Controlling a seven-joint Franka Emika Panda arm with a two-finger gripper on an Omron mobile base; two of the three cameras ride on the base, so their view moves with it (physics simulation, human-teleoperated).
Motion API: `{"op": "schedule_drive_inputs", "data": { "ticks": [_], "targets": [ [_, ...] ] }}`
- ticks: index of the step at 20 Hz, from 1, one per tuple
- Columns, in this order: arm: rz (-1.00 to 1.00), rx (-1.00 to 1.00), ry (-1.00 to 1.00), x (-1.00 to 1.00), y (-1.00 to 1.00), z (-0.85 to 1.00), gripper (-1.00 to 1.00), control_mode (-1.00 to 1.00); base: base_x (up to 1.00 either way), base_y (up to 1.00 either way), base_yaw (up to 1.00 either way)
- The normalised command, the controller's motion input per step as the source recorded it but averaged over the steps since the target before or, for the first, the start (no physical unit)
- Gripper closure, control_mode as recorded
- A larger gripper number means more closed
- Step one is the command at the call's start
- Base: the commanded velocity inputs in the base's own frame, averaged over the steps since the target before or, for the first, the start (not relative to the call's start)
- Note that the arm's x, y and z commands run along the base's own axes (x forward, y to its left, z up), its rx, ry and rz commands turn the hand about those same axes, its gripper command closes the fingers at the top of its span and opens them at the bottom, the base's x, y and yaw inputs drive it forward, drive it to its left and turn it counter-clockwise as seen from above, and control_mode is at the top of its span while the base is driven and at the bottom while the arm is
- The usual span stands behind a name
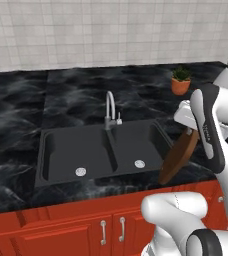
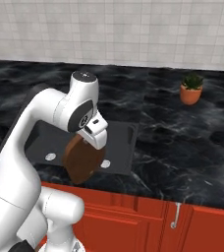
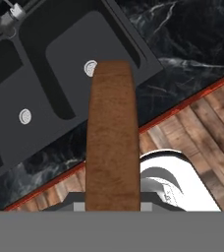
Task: Move the cutting board and knife to the sink. Then move spray from the cabinet to the counter.
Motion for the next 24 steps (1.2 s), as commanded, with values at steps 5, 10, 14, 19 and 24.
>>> {"op": "schedule_drive_inputs", "data": {
  "ticks": [5,10,14,19,24],
  "targets": [
    [0.0,0.0,0.0,0.0,0.0,0.0,1.0,1.0,0.08,0.2,-0.13],
    [0.0,0.0,0.0,0.0,0.0,0.0,1.0,1.0,0.08,0.17,-0.05],
    [0.0,0.0,-0.04,0.03,0.06,-0.02,1.0,-1.0,0.02,0.04,0.0],
    [0.0,0.07,-0.13,0.02,0.0,-0.01,1.0,-1.0,0.0,0.0,0.0],
    [0.0,0.18,-0.14,0.25,0.0,-0.01,1.0,-1.0,0.0,0.0,0.0]
  ]
}}
